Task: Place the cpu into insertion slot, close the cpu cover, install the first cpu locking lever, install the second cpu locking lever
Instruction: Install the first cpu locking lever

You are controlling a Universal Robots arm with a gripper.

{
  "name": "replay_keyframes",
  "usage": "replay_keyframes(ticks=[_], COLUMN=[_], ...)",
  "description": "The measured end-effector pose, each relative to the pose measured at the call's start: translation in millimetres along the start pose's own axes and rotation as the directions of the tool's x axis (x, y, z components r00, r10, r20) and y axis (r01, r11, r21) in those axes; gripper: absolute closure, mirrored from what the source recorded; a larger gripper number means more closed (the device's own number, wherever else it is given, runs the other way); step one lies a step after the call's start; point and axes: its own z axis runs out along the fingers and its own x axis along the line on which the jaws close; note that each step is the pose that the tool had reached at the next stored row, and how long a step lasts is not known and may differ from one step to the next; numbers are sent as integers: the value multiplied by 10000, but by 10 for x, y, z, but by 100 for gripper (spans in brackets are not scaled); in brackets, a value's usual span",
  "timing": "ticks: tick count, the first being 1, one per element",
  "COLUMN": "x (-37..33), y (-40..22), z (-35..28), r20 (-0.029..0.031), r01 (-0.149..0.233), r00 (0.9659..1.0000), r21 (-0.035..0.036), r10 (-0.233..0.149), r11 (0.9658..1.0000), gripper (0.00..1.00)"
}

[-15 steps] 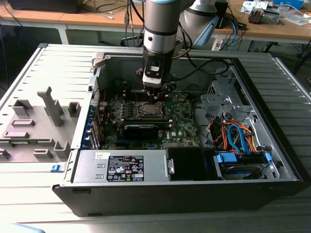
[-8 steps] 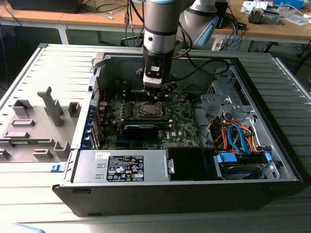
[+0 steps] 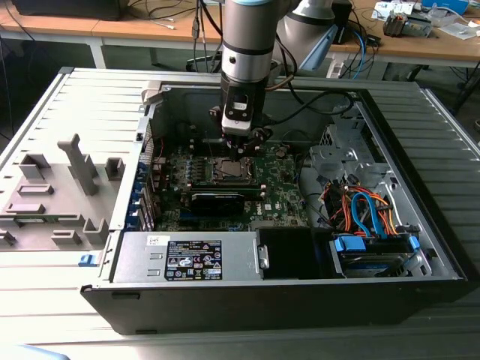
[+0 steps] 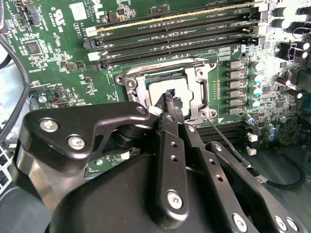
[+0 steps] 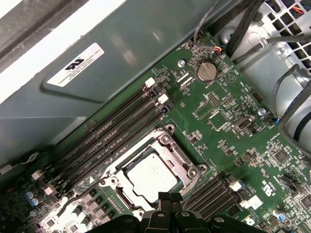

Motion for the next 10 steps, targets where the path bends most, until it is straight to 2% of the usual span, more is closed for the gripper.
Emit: replay_keyframes(ticks=[10], x=[0], y=[0], z=[0], r20=[12], r01=[204], r00=[9998], r21=[-4], r10=[-204], r11=[9998], gripper=[89])
